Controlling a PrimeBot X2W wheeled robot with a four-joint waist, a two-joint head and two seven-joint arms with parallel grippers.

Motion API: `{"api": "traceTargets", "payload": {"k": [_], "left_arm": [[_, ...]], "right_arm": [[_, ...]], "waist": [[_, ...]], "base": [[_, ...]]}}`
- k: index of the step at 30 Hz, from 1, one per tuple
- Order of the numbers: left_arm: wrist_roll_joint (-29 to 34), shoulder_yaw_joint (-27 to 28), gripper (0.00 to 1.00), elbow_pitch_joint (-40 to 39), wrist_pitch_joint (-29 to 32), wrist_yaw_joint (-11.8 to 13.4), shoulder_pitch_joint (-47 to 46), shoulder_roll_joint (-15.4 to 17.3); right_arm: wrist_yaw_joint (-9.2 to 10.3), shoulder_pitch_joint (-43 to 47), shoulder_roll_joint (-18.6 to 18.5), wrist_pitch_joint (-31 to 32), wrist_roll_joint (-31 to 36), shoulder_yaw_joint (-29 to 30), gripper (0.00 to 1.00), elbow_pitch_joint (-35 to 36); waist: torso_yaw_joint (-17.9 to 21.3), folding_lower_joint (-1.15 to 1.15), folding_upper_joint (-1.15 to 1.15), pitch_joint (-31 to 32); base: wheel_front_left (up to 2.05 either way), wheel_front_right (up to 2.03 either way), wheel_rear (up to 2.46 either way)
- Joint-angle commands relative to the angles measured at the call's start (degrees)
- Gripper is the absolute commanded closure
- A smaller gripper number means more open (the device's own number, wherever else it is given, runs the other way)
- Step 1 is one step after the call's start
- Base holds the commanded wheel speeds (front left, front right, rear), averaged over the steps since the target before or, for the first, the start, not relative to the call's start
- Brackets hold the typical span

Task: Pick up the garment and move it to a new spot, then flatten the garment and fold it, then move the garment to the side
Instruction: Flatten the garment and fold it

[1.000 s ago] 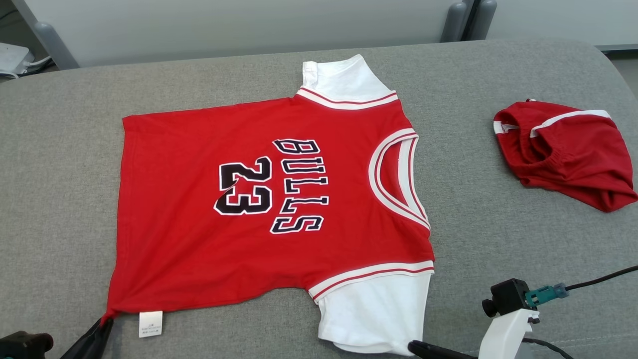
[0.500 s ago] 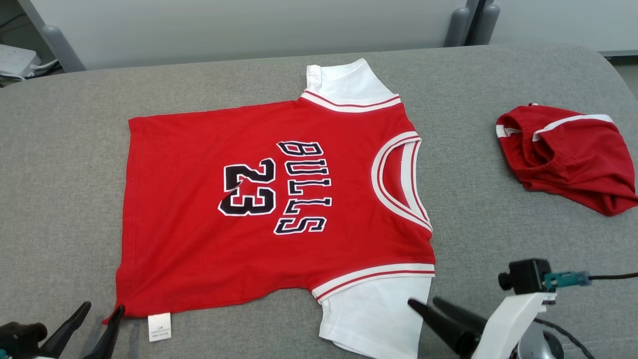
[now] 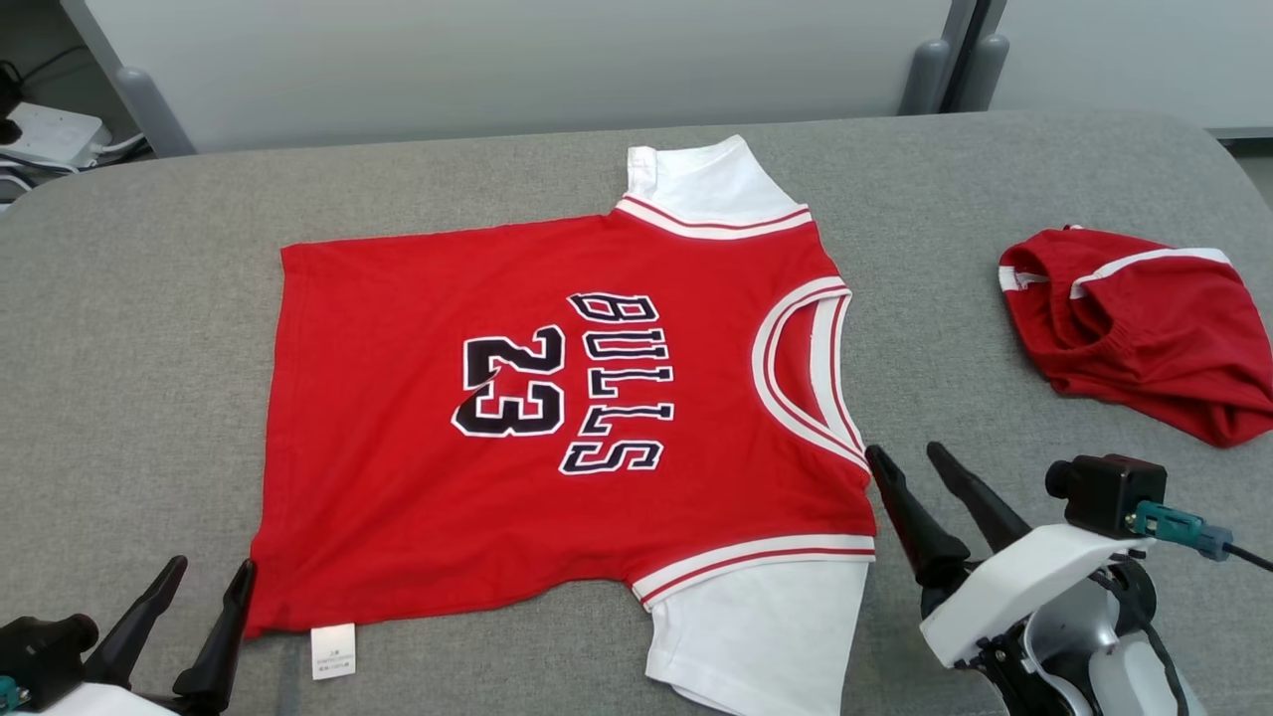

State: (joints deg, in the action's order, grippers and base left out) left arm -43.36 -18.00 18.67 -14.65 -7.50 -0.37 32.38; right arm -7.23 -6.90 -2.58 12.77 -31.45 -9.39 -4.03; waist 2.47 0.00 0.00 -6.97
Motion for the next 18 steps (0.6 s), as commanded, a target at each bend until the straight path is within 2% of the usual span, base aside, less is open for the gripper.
{"api": "traceTargets", "payload": {"k": [1,7,18], "left_arm": [[1.0,3.3,0.0,-1.1,-0.3,0.0,-1.6,1.5],[3.7,6.4,0.0,-0.6,-0.3,0.0,-1.0,-1.0],[8.5,11.3,0.0,-1.0,-0.3,0.0,0.4,-5.8]], "right_arm": [[-0.25,-2.7,-0.3,-3.3,1.5,-1.2,0.0,0.1],[-0.25,-4.8,-0.3,-12.1,6.1,-0.9,0.0,-4.6],[-0.25,-4.8,-0.3,-21.6,11.8,-1.7,0.0,-10.1]], "waist": [[-0.1,0.0,0.0,0.4],[-0.3,0.0,0.0,1.7],[0.0,0.0,0.0,4.3]], "base": [[0.0,0.0,0.0],[0.0,0.0,0.0],[0.0,0.0,0.0]]}}
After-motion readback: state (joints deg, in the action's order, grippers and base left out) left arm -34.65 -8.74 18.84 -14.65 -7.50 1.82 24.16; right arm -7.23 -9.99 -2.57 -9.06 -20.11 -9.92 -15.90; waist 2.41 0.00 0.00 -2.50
